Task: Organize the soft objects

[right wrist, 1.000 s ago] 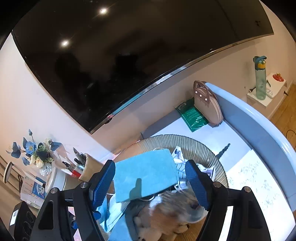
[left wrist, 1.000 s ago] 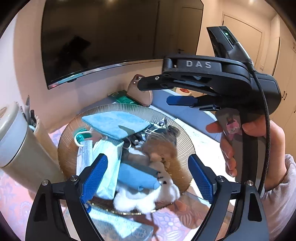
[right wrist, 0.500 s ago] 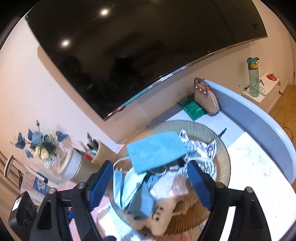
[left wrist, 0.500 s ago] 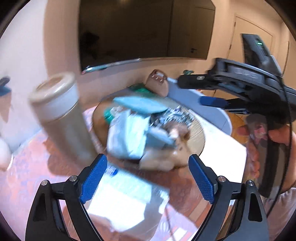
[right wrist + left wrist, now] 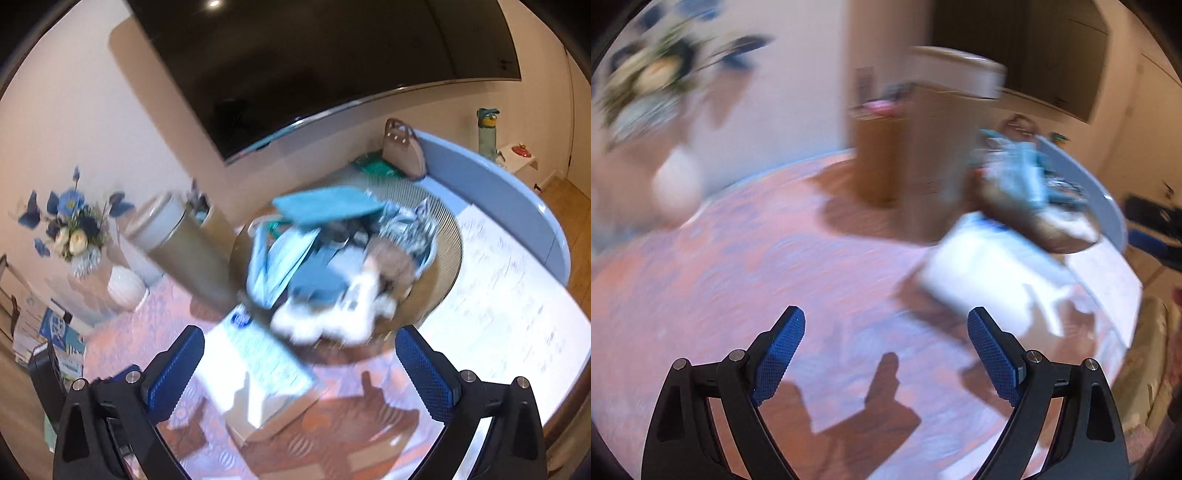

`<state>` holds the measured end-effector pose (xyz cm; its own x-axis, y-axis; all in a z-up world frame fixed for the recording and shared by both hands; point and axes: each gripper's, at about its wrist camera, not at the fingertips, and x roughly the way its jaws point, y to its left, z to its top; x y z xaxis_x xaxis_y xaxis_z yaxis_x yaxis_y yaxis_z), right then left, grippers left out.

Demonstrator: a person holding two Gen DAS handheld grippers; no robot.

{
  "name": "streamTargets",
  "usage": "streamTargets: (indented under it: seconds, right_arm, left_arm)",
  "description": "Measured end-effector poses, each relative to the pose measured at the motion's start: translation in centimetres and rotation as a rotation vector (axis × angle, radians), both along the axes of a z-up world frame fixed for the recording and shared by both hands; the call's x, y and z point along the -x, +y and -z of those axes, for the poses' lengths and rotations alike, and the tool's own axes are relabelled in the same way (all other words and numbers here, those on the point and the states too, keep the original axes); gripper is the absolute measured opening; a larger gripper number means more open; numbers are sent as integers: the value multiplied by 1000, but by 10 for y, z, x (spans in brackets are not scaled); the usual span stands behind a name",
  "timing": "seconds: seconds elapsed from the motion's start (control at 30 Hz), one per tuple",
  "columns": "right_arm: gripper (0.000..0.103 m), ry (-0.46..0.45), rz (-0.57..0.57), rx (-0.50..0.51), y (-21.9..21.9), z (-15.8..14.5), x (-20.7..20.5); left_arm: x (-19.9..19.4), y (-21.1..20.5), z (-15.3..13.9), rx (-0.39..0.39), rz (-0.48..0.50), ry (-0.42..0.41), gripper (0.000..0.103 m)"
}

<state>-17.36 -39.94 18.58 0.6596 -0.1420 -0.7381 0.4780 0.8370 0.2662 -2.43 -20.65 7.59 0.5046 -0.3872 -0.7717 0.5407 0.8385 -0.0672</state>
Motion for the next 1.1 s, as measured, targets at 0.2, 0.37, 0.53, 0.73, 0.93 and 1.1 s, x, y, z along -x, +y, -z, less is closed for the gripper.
streamTargets:
  seconds: [0.2,0.37,0.53,0.73,0.93,1.1]
  right_arm:
    - [103,26,-86,33,70,23,-13]
    - [103,70,-190,29,129,50,-40]
    - [103,134,-288,59,190,81,-73]
    - [103,186,-296,152,235,112,-101]
    - [103,233,-317,208,251,139,-116]
    - [103,256,-310,279,256,155,-127]
  left_arm:
    - [-15,95,9,20,-210,7,89]
    - [-14,164,23,44,-358,19,90]
    - [-14,207,44,38,-468,37,90]
    - [-17,228,64,52,-500,77,90]
    - [-23,225,74,38,-482,72,95]
    - [-26,214,81,-19,-481,44,102]
